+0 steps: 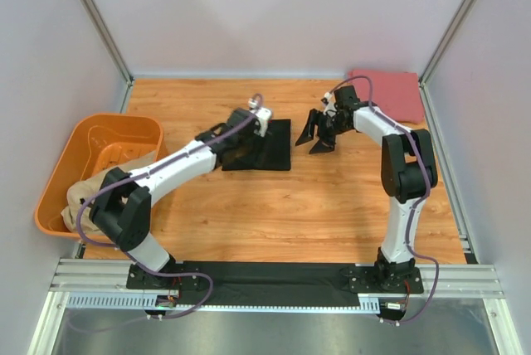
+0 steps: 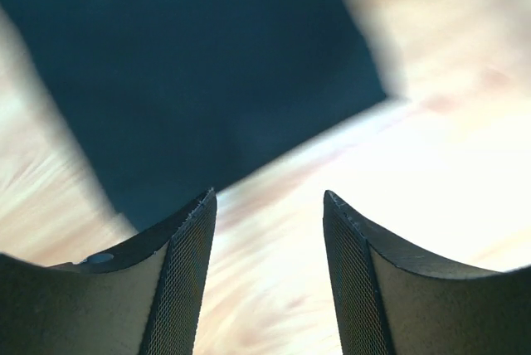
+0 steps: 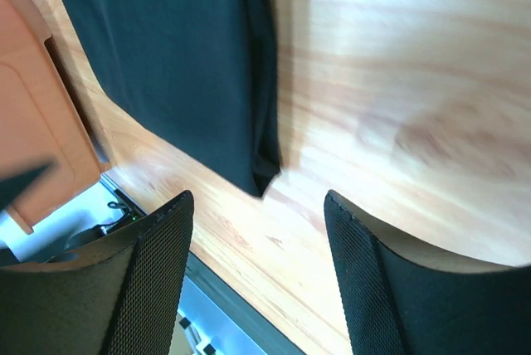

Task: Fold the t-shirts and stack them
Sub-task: Fold the tshirt

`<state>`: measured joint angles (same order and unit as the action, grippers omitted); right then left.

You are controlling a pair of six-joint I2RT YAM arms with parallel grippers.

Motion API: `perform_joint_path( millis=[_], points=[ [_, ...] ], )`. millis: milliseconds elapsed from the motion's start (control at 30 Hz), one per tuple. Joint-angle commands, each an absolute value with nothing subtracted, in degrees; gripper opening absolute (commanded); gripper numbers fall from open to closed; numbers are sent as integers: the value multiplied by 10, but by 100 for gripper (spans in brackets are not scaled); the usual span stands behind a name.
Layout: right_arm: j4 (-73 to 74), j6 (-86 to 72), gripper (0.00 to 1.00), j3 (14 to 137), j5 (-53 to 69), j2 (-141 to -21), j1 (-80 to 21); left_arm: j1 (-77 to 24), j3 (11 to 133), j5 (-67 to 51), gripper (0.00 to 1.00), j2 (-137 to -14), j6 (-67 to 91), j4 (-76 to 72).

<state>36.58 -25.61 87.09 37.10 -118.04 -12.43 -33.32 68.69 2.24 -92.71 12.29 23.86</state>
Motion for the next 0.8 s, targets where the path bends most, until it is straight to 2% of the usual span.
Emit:
perform_joint_path(
  millis=[0, 167, 333, 533, 767],
  points=[
    [373, -244, 66, 837, 349, -1117, -103, -407, 652, 78, 62, -935, 19, 126],
    [327, -251, 67, 749, 361, -1054, -62, -496, 642, 147, 62, -986, -151, 78],
    [290, -254, 68, 684, 377, -1009, -41, -518, 649, 163, 61, -1046, -271, 38],
    [263, -261, 68, 641, 385, -985, -39, -524, 685, 168, 60, -1093, -307, 28],
    [248, -262, 68, 630, 395, -988, -35, -531, 714, 175, 51, -1157, -316, 39]
  ],
)
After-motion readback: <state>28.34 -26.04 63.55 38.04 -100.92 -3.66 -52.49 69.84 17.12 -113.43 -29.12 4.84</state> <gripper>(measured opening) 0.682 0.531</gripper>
